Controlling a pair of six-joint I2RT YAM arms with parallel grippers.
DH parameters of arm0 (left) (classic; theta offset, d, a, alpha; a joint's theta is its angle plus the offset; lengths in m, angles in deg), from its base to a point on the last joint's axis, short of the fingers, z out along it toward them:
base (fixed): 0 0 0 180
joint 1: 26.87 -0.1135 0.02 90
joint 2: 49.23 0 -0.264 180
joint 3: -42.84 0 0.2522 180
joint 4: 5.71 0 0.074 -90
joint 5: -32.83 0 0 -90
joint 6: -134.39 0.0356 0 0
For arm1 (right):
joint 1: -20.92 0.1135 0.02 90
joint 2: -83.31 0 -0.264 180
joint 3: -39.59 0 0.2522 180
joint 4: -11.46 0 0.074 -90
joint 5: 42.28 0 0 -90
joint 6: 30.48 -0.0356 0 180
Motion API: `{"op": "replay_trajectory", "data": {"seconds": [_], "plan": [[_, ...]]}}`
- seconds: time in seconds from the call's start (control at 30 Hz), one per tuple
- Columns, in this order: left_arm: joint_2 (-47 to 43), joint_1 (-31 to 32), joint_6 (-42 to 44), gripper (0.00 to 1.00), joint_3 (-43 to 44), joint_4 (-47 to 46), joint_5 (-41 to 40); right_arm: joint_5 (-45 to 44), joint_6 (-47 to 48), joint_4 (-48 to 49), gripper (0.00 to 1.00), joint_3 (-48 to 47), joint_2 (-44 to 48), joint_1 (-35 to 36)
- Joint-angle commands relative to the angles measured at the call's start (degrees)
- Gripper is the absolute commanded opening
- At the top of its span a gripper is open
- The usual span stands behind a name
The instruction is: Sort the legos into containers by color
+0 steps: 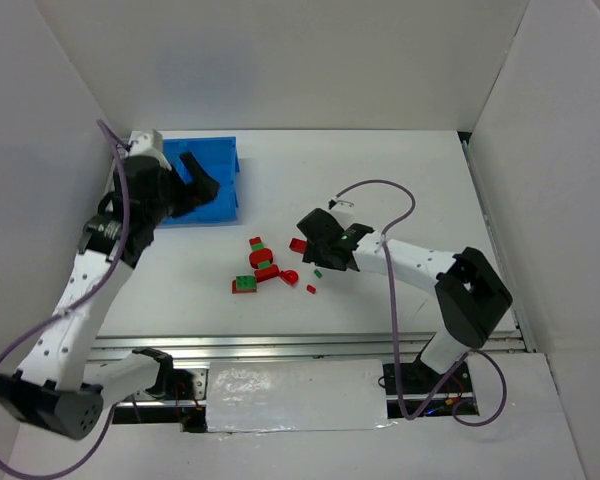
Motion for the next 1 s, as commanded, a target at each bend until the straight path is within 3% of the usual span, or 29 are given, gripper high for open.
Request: {"op": "replay_trajectory", "data": {"seconds": [0.0, 0.17, 0.33, 0.63, 0.73, 0.87, 0.97], "plan": [[-4.23, 4.89, 5.34, 0.99, -9.97, 0.84, 5.71, -1.13, 0.41, -0.52, 0.61, -1.70, -4.04, -0.34], [-9.70, 6.67, 10.36, 0.99, -17.44, 3.91, 8.02, 4.93, 8.15, 3.70, 0.57, -1.35, -7.04, -0.43], [-14.45, 6.84, 13.36, 0.99, -22.46, 4.18, 7.23, 5.99, 13.51, 1.77, 0.51, -3.98, -11.96, -1.13], [-14.28, 7.46, 14.68, 0.99, -22.38, 2.86, 11.62, 6.96, 15.19, 1.86, 0.46, -3.72, -14.34, -2.01], [-14.54, 7.46, 14.68, 1.00, -22.47, 2.60, 12.24, 7.14, 15.54, 1.59, 0.38, -4.07, -14.69, -2.01], [-14.80, 7.46, 14.68, 1.00, -22.47, 2.69, 11.89, 8.19, 15.28, 1.77, 0.19, -3.72, -13.38, -2.01], [-14.89, 7.46, 14.51, 0.99, -22.47, 2.86, 11.62, 8.37, 14.58, 1.86, 0.16, -3.28, -12.50, -2.01]]}}
